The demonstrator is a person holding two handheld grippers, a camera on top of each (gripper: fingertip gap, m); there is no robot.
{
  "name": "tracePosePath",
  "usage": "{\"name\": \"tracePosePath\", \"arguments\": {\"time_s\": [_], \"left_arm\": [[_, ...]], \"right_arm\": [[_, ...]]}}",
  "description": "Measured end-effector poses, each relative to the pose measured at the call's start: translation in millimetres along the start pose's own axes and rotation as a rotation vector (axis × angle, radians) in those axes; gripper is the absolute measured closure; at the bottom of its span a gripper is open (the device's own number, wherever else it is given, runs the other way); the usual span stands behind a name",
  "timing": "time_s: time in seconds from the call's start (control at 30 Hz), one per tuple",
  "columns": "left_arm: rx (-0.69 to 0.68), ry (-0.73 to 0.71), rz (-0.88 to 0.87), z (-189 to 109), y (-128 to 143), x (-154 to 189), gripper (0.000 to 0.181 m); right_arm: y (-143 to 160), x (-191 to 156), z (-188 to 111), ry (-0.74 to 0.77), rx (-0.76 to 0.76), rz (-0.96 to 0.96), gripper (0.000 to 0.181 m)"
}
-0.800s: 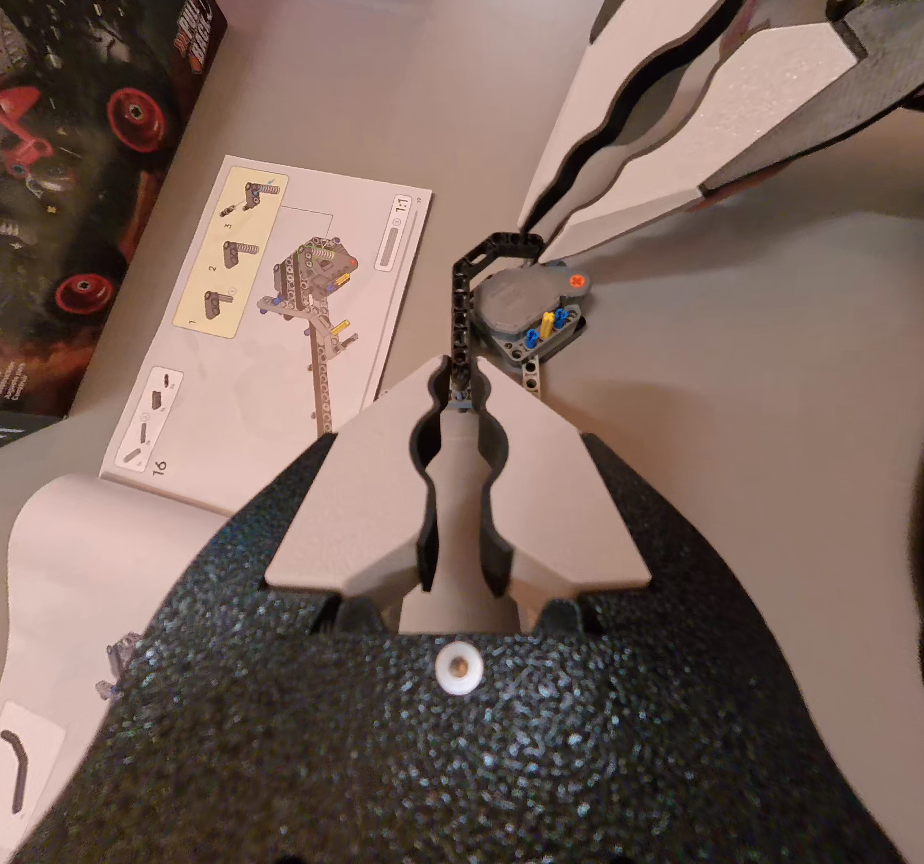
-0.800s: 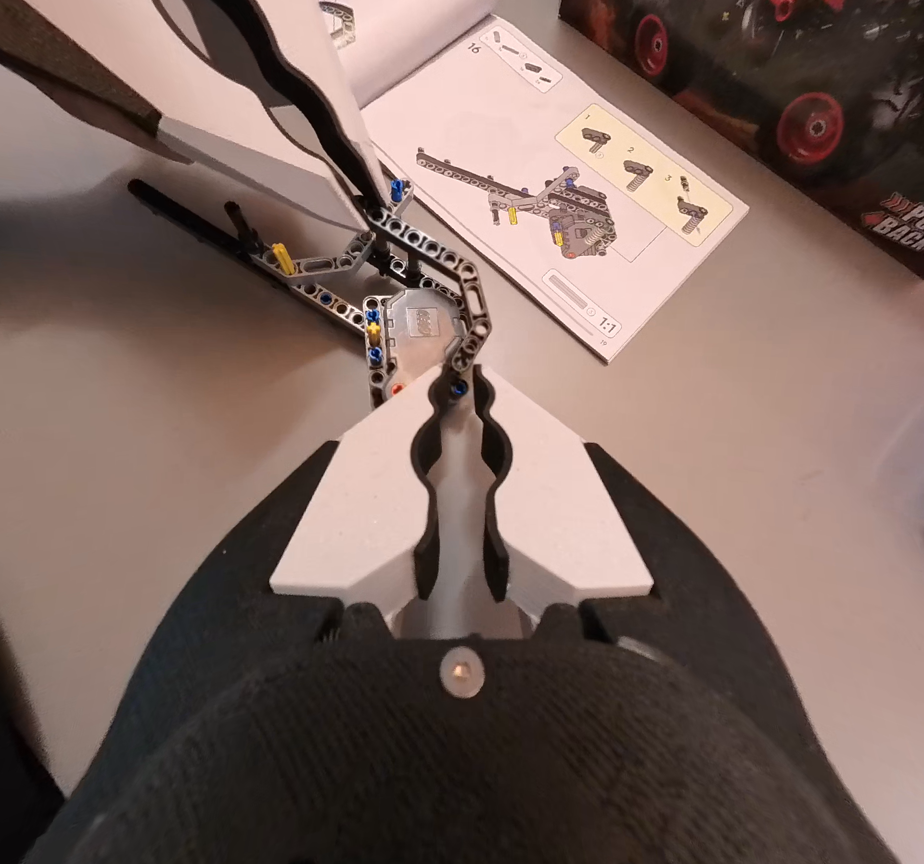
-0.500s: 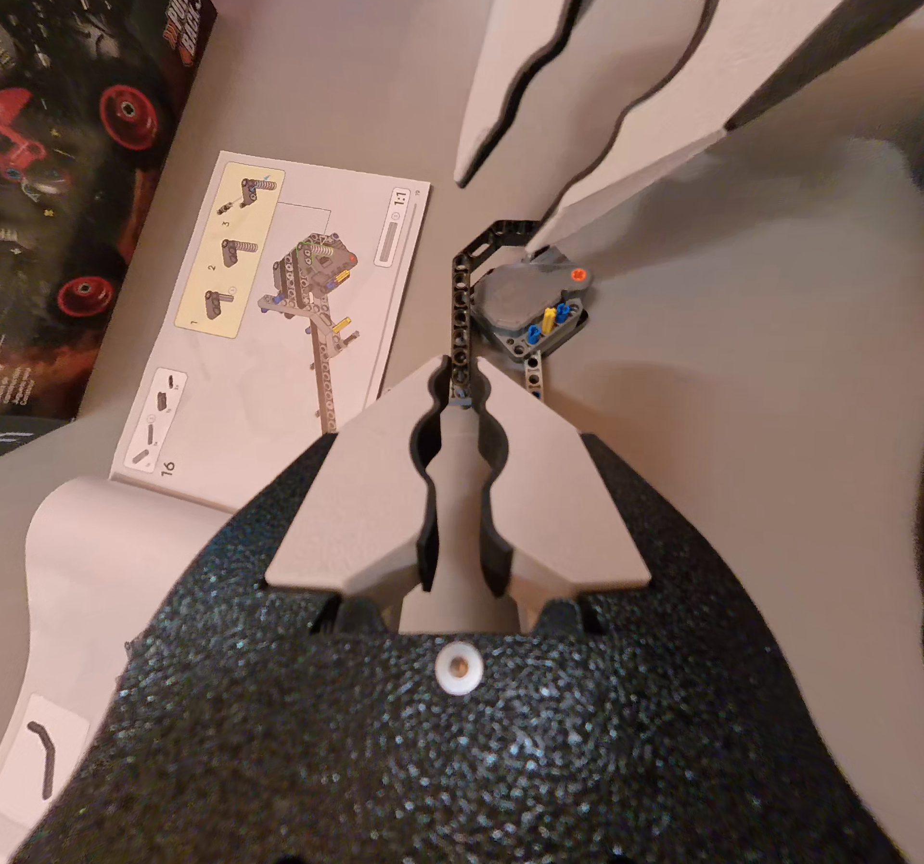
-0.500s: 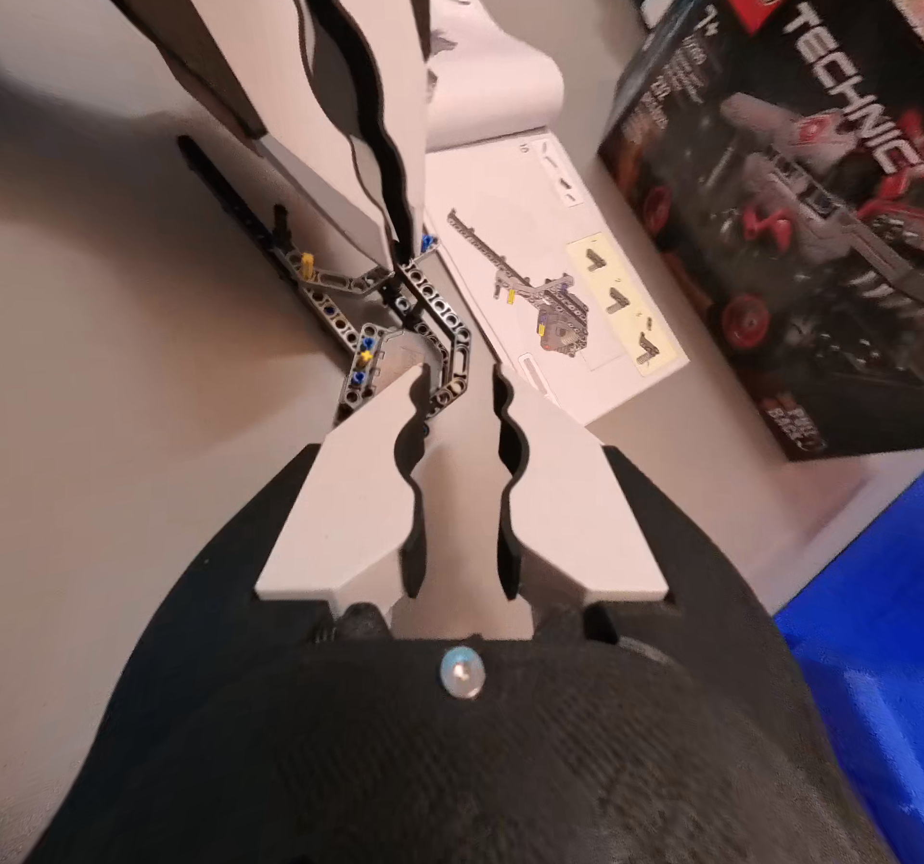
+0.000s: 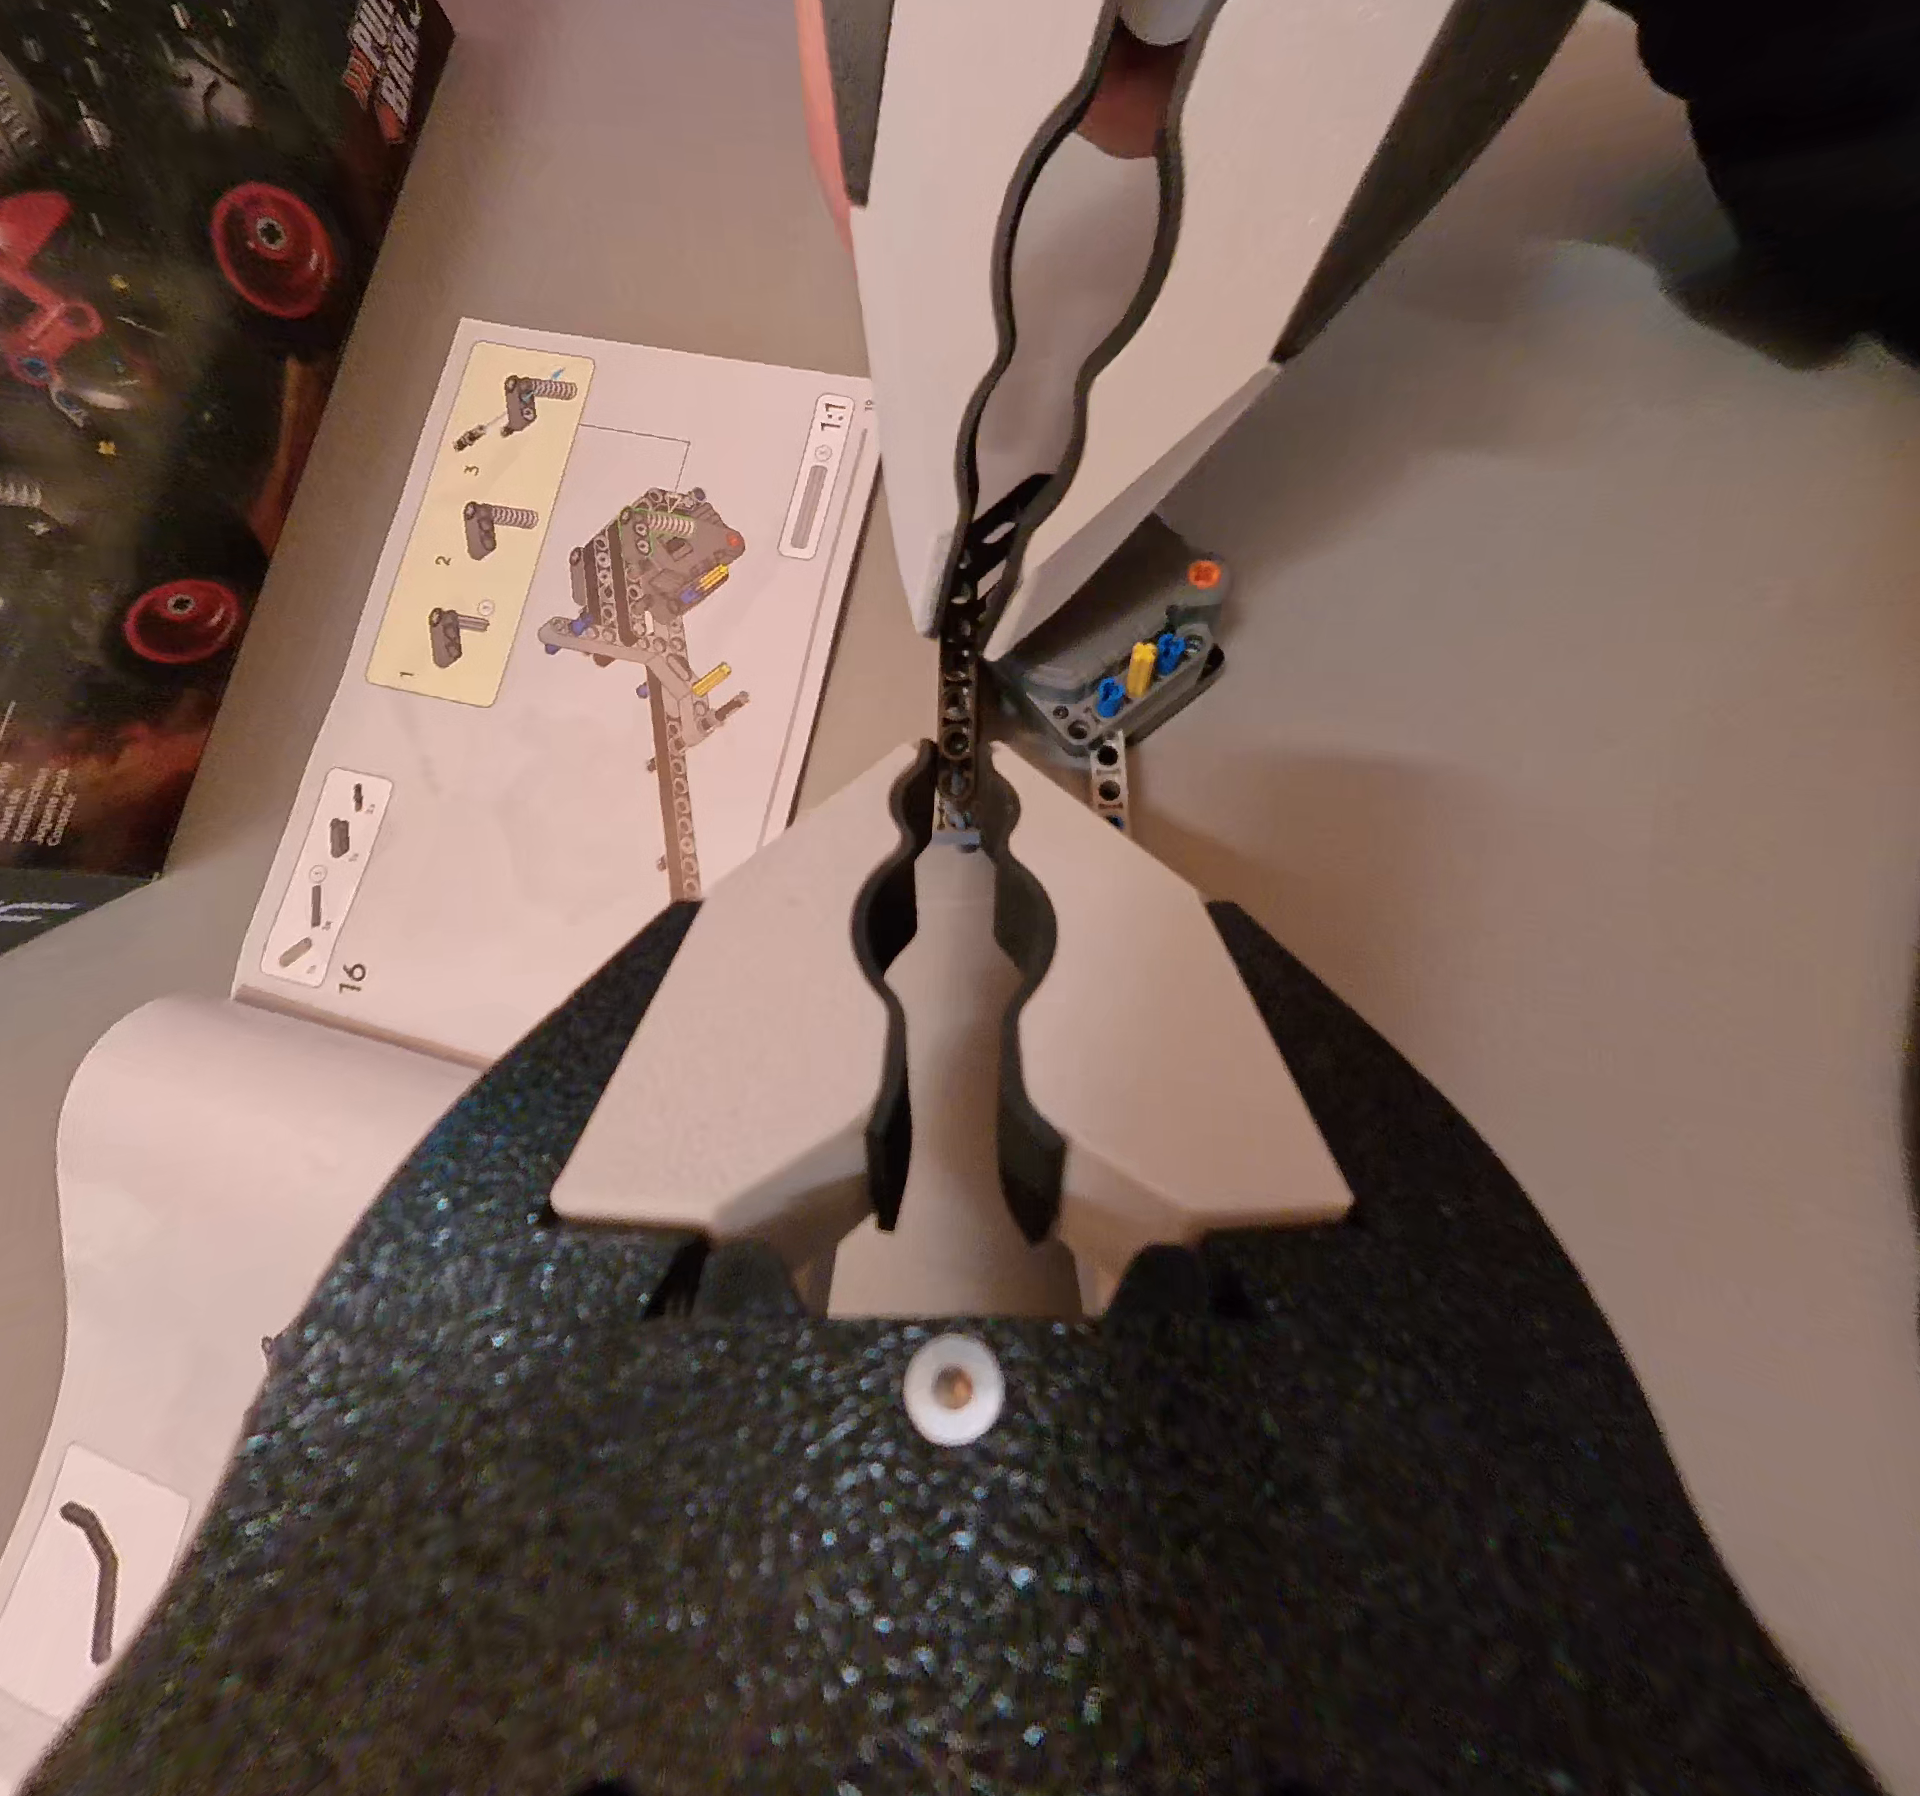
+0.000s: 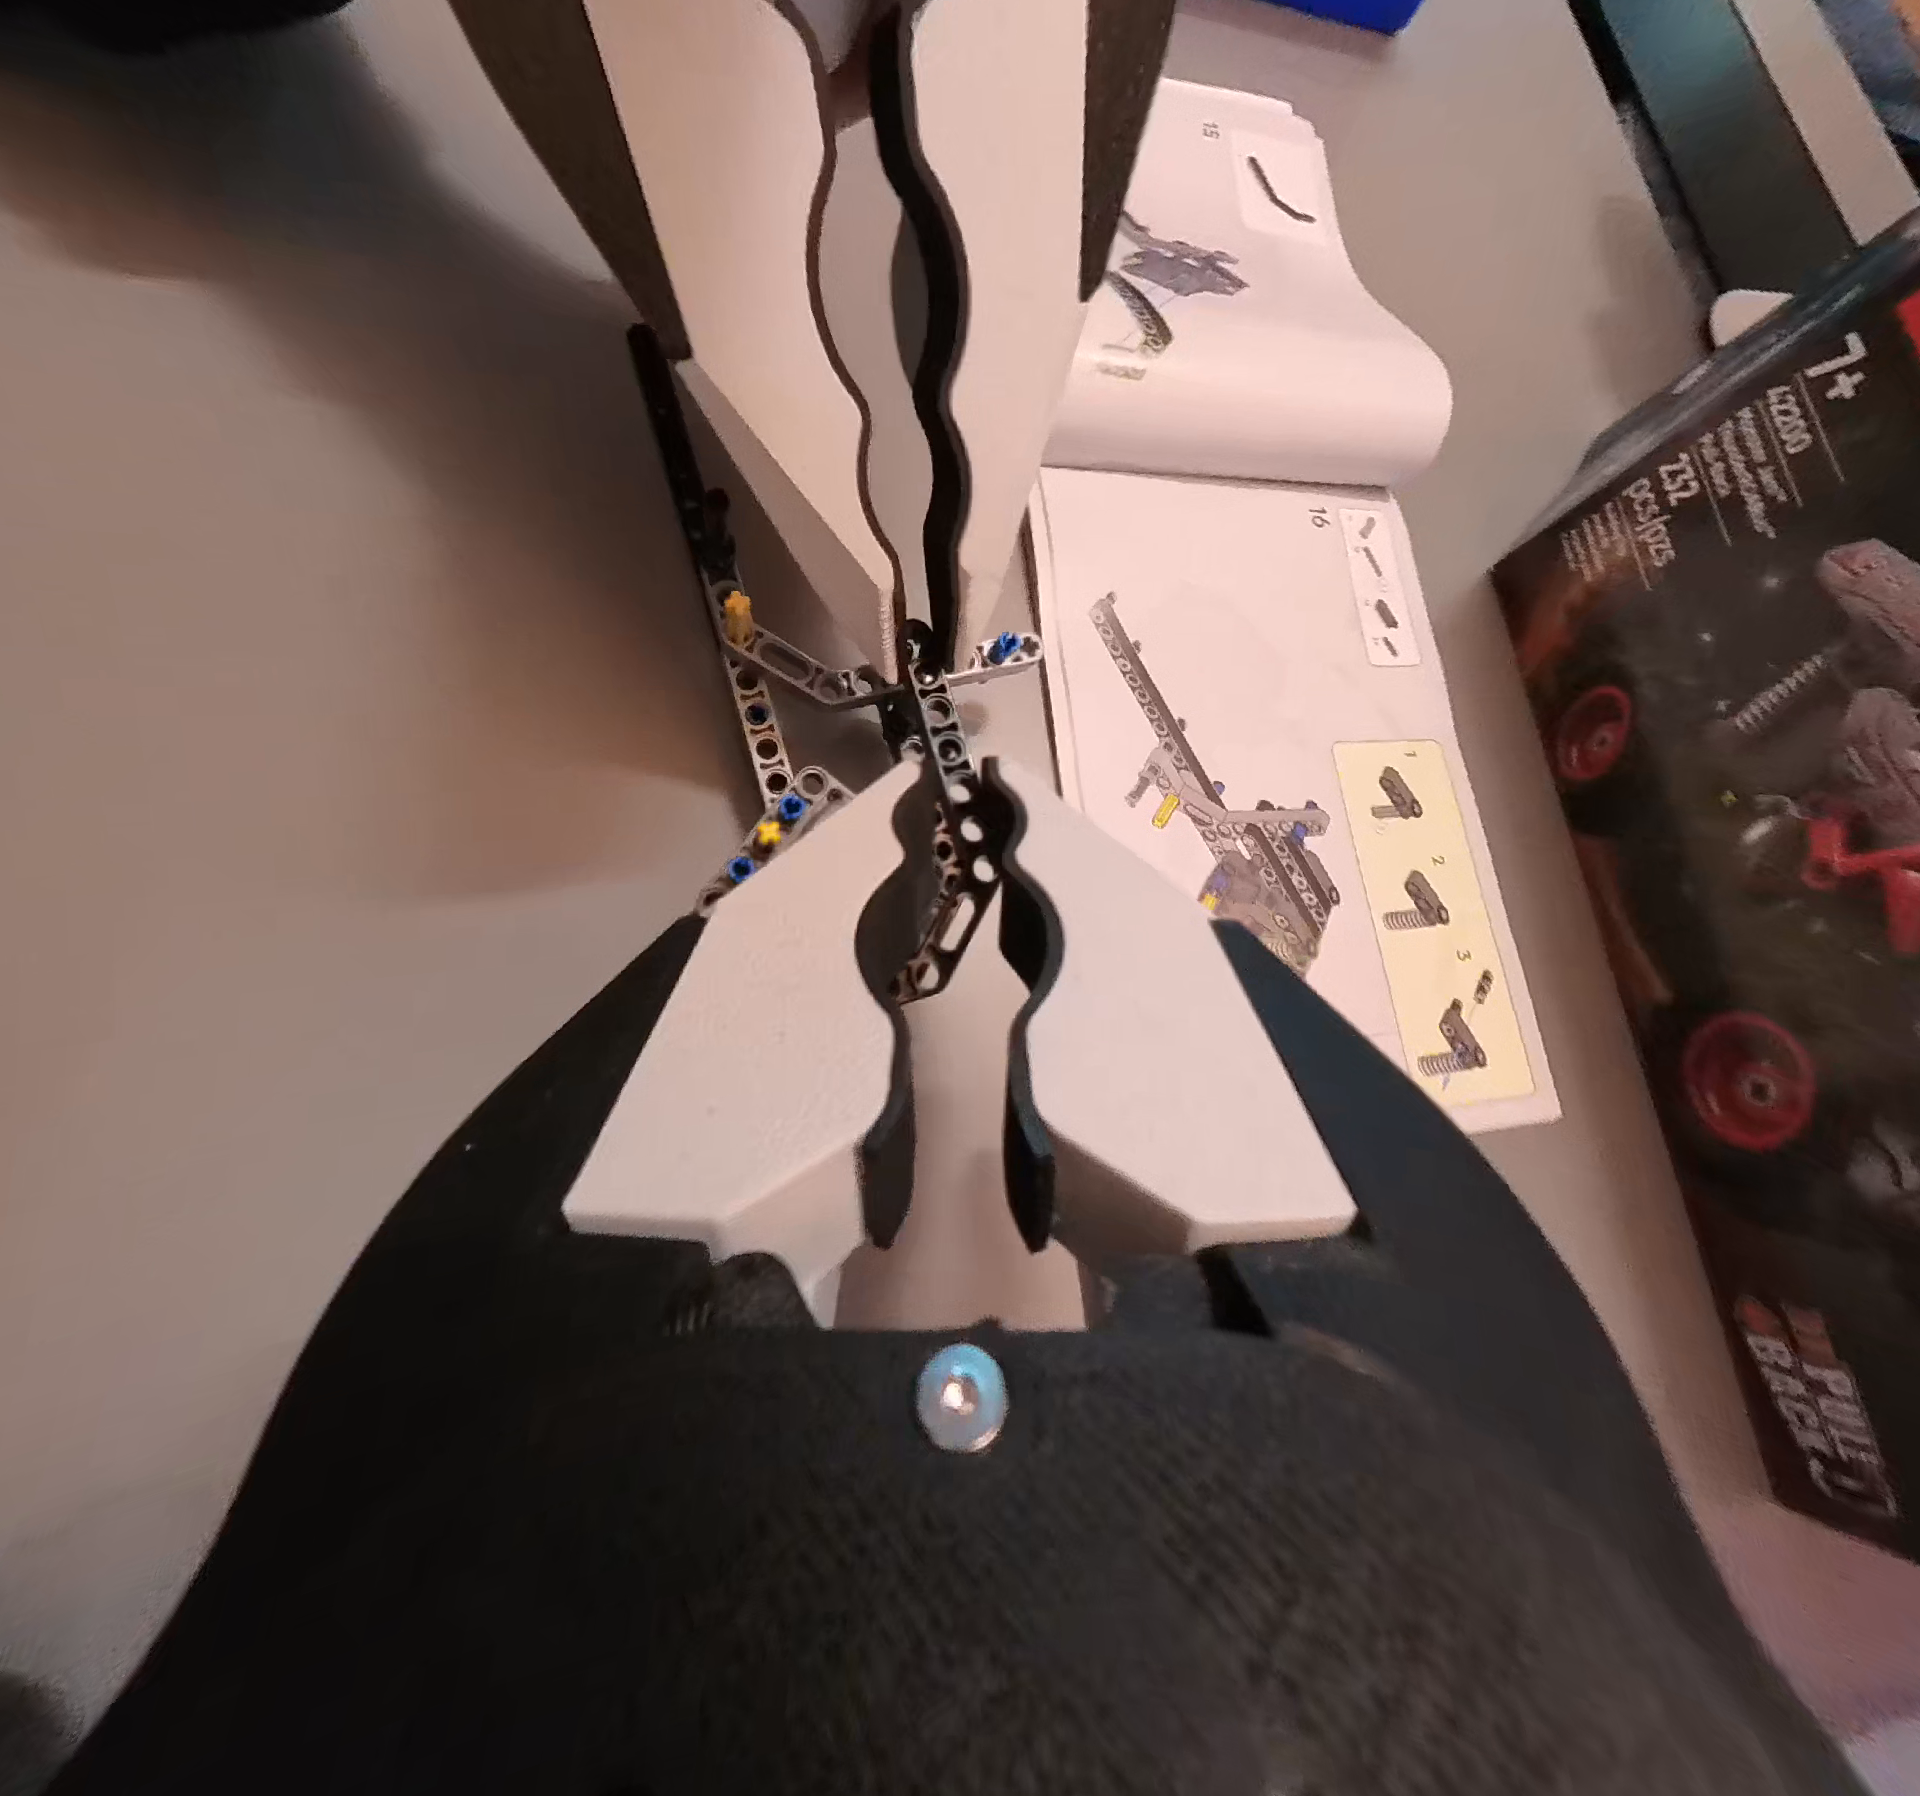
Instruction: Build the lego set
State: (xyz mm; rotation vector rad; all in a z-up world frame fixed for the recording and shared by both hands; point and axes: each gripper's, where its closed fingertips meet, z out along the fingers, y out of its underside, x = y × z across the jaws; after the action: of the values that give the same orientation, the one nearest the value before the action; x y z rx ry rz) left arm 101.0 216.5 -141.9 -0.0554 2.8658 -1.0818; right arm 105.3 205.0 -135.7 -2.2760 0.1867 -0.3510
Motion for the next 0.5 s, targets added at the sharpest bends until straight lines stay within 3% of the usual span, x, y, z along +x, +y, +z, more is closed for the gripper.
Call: {"name": "tracePosePath", "arguments": {"time_s": [0.23, 0.5], "left_arm": [[0.025, 0.015, -0.008, 0.1, -0.8, 0.3, 0.177], [0.017, 0.003, -0.01, -5.2, 5.0, -5.0, 0.168]], "right_arm": [[5.8, 0.6, 4.3, -0.067, -0.038, -0.072, 0.169], [5.6, -2.6, 8.3, -0.134, -0.058, -0.109, 0.176]]}}
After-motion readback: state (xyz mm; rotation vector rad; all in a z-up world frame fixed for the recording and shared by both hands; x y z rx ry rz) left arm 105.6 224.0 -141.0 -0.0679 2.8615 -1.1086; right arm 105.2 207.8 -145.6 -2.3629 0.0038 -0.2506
